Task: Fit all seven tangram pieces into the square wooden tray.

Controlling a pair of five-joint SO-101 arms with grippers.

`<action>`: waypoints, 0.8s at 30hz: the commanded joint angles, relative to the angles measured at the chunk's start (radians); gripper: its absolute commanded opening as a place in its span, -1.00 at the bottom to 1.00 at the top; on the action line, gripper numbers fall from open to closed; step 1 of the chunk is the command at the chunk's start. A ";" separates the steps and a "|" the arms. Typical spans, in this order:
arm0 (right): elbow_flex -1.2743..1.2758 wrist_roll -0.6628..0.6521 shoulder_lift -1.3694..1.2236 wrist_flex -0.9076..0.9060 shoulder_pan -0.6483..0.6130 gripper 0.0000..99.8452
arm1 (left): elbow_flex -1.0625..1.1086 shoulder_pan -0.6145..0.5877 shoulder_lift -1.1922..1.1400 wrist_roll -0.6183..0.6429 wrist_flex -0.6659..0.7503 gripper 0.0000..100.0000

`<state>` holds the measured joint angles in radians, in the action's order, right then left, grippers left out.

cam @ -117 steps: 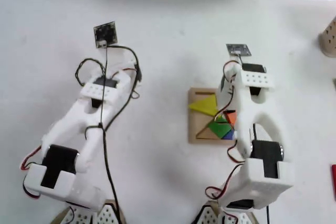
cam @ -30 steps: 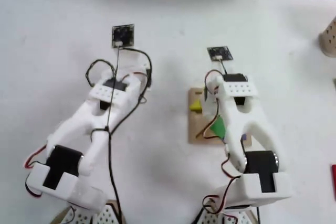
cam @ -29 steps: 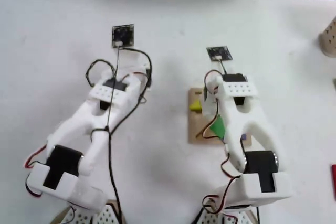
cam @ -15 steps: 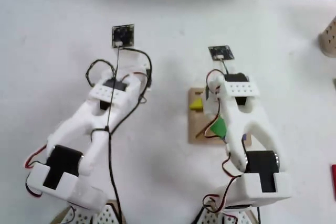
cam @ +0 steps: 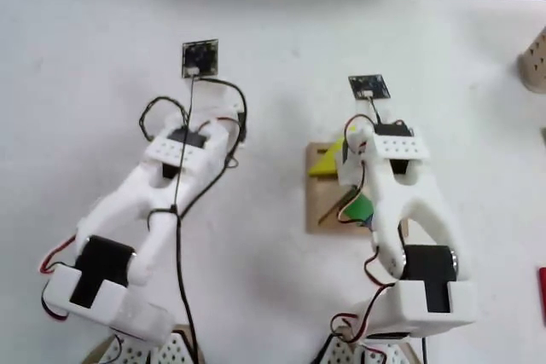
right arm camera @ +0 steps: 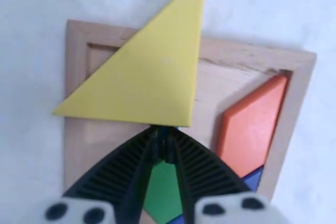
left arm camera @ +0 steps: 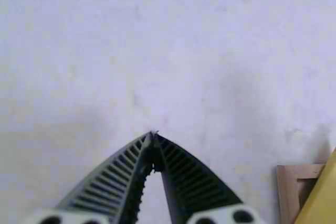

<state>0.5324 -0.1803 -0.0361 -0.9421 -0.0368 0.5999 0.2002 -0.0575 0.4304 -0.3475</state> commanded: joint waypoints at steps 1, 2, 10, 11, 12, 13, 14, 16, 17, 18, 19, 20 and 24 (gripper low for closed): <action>-0.005 -0.069 -0.002 0.010 0.012 -0.96 | -0.012 0.013 0.008 -0.026 0.003 -0.95; -0.008 -0.081 -0.013 0.007 0.019 -0.96 | -0.012 0.013 0.008 -0.026 0.003 -0.95; -0.014 -0.080 0.008 -0.027 0.093 -0.96 | -0.011 0.013 0.008 -0.026 0.003 -0.95; -0.012 -0.081 0.013 -0.031 0.102 -0.96 | -0.011 0.015 0.008 -0.026 0.003 -0.95; -0.012 -0.083 0.015 -0.031 0.110 -0.96 | -0.011 0.015 0.008 -0.026 0.003 -0.95; -0.012 -0.084 0.015 -0.031 0.116 -0.96 | -0.011 0.015 0.008 -0.026 0.003 -0.95; -0.012 -0.086 0.015 -0.033 0.119 -0.96 | -0.012 0.015 0.008 -0.026 0.003 -0.95; -0.012 -0.087 0.015 -0.042 0.119 -0.96 | -0.012 0.015 0.008 -0.026 0.003 -0.95; -0.012 -0.087 0.015 -0.050 0.119 -0.96 | -0.012 0.015 0.008 -0.026 0.003 -0.95; -0.012 -0.087 0.015 -0.053 0.119 -0.96 | -0.012 0.015 0.008 -0.026 0.003 -0.95; -0.012 -0.087 0.015 -0.053 0.119 -0.96 | -0.012 0.015 0.008 -0.026 0.003 -0.95; -0.012 -0.087 0.015 -0.053 0.119 -0.96 | -0.012 0.015 0.008 -0.026 0.003 -0.95; -0.014 -0.080 0.016 -0.064 0.119 -0.96 | -0.014 0.015 0.008 -0.026 0.003 -0.95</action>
<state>0.5294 -0.2524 -0.0545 -0.9805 0.0721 0.5999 0.2002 -0.0575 0.4304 -0.3475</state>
